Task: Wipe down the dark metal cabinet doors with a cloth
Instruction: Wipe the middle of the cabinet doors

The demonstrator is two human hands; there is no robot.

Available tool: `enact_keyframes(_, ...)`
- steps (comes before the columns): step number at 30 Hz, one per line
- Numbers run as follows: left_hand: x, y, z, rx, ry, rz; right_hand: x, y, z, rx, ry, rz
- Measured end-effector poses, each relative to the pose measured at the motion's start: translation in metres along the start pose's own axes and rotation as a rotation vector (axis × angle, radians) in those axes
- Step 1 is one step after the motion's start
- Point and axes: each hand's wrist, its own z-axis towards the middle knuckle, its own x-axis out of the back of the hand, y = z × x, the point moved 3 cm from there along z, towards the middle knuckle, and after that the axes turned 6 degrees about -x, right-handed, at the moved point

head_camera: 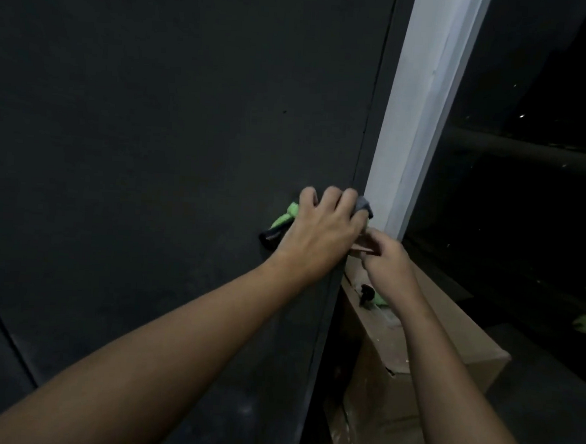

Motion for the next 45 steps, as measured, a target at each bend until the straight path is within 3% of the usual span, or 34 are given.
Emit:
enact_keyframes(6, -0.032, 0.02, -0.059, -0.064, -0.123, -0.016, -0.001, 0.008, -0.012, -0.062, 0.028, -0.026)
enact_keyframes(11, -0.039, 0.018, -0.107, 0.107, -0.178, -0.054, -0.054, 0.018, -0.059, 0.125, -0.041, -0.267)
enact_keyframes(17, -0.021, -0.007, -0.135, 0.252, -0.313, -0.321, -0.128, 0.031, -0.097, 0.28, -0.06, -0.109)
enact_keyframes(19, -0.009, -0.013, -0.136, 0.233, -0.411, -0.383, -0.146, 0.028, -0.097, 0.291, -0.068, -0.166)
enact_keyframes(22, 0.01, -0.027, -0.137, 0.24, -0.553, -0.556, -0.167, 0.015, -0.099, 0.32, 0.05, -0.225)
enact_keyframes(26, 0.04, -0.049, -0.152, 0.242, -0.453, -0.628, -0.176, -0.002, -0.092, 0.344, 0.169, 0.082)
enact_keyframes(29, 0.06, -0.077, -0.176, 0.33, -0.264, -0.539, -0.175, -0.022, -0.076, 0.548, 0.278, 0.047)
enact_keyframes(33, 0.075, -0.127, -0.215, 0.613, -0.021, -0.489, -0.182, -0.057, -0.067, 0.719, 0.458, -0.011)
enact_keyframes(36, 0.081, -0.148, -0.236, 0.727, 0.094, -0.424, -0.199, -0.058, -0.073, 0.988, 0.387, -0.152)
enact_keyframes(40, 0.077, -0.148, -0.253, 0.735, 0.102, -0.36, -0.213, -0.043, -0.084, 1.218, 0.119, -0.345)
enact_keyframes(43, 0.075, -0.147, -0.267, 0.715, 0.081, -0.35, -0.208, -0.038, -0.085, 1.29, 0.058, -0.428)
enact_keyframes(45, 0.075, -0.15, -0.278, 0.715, 0.073, -0.358, -0.198, -0.042, -0.078, 1.25, 0.148, -0.382)
